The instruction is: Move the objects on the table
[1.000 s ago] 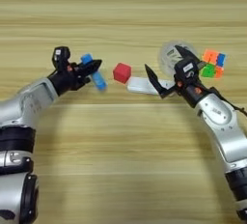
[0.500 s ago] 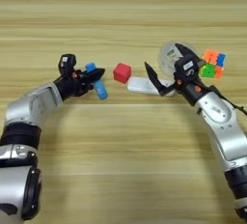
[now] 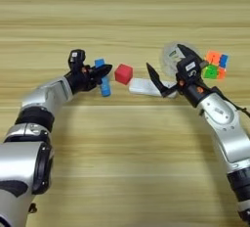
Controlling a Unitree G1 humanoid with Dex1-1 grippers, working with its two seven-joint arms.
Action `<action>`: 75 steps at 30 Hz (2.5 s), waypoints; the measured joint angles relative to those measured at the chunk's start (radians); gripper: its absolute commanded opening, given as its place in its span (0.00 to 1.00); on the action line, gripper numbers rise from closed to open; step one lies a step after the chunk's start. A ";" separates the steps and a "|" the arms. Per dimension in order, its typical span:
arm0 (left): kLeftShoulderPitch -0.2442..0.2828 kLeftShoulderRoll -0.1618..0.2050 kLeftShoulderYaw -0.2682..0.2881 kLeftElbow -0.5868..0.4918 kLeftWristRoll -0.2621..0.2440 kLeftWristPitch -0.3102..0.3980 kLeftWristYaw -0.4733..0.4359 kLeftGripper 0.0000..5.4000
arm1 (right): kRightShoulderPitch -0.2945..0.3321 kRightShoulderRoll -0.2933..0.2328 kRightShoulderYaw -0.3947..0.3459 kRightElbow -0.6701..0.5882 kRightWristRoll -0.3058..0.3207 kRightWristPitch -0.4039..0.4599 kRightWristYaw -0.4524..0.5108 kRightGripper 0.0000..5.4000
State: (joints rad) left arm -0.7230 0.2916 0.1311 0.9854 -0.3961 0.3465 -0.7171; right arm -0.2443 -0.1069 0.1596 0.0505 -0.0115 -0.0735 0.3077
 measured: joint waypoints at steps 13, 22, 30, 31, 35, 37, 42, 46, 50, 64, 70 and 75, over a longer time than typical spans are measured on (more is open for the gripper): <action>0.006 -0.002 0.003 0.034 0.041 -0.007 -0.013 0.25 | 0.000 0.000 0.003 -0.004 0.000 0.000 0.000 1.00; 0.008 -0.003 0.013 0.042 0.045 -0.007 -0.012 0.25 | 0.000 -0.001 0.003 -0.004 -0.001 0.000 0.000 1.00; 0.012 -0.004 0.020 0.044 0.050 -0.006 -0.011 0.34 | 0.000 -0.001 0.003 -0.004 -0.001 0.000 0.000 1.00; 0.020 -0.004 0.020 0.046 0.058 -0.006 -0.011 0.35 | 0.000 -0.001 0.003 -0.004 -0.001 0.000 0.000 1.00; 0.029 -0.004 0.022 0.046 0.072 -0.006 -0.010 0.42 | 0.000 -0.001 0.003 -0.004 -0.001 0.000 0.000 1.00; 0.029 -0.005 0.025 0.046 0.074 -0.006 -0.010 0.45 | 0.000 -0.001 0.003 -0.004 -0.001 0.000 0.000 1.00; 0.028 -0.006 0.035 0.045 0.075 -0.006 -0.011 0.52 | 0.000 -0.001 0.003 -0.003 0.000 0.000 0.000 1.00; 0.027 -0.007 0.042 0.045 0.075 -0.007 -0.011 0.58 | 0.000 -0.001 0.003 -0.003 0.000 0.000 0.000 1.00; 0.025 -0.007 0.044 0.045 0.075 -0.007 -0.012 0.64 | 0.000 -0.002 0.003 -0.001 0.000 0.000 0.000 1.00; 0.023 -0.009 0.055 0.030 0.075 -0.003 -0.012 0.85 | -0.025 -0.010 -0.017 0.078 0.001 -0.006 0.002 1.00; 0.024 -0.015 0.062 0.016 0.074 0.002 -0.014 0.96 | -0.041 -0.012 -0.034 0.132 0.005 -0.021 0.006 1.00; 0.027 -0.018 0.064 0.003 0.073 0.006 -0.015 1.00 | -0.073 -0.017 -0.048 0.219 0.015 -0.042 0.027 1.00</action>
State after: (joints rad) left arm -0.6956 0.2733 0.1955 0.9887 -0.3226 0.3528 -0.7320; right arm -0.3170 -0.1242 0.1118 0.2692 0.0038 -0.1151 0.3349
